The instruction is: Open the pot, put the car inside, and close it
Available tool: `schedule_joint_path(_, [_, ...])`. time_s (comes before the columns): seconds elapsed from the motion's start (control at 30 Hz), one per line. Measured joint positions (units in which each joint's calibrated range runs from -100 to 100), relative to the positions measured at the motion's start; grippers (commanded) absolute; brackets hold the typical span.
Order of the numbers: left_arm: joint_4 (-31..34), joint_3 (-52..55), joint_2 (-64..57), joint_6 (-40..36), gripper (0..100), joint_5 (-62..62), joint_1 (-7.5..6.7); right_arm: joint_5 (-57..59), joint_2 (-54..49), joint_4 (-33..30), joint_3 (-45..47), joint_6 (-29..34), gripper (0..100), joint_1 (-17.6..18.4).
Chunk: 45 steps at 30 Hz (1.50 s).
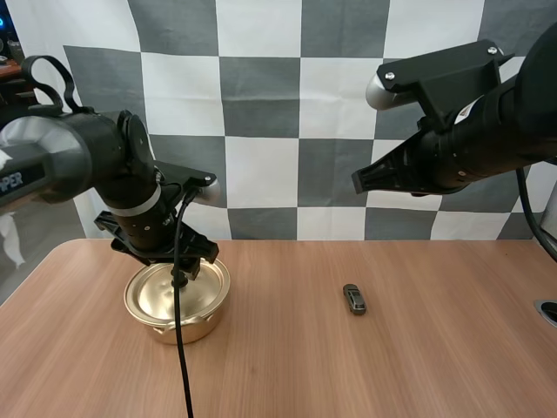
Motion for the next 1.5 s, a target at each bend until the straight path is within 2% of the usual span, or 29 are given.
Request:
schedule_joint_path(0.17, [1.5, 0.0, 1.0, 0.0, 100, -7.8, 0.0, 0.0, 0.0, 1.3, 0.0, 0.0, 0, 0.0])
schedule_joint_path(0.57, [1.5, 0.0, 10.3, 0.0, 100, -7.8, 0.0, 0.0, 0.0, 2.4, 0.0, 0.0, 0, 0.0])
schedule_joint_path(1.5, [-0.4, 0.3, 17.8, 1.6, 100, -13.1, 0.0, 0.0, 0.0, 2.1, 0.0, 0.0, 0, 0.0])
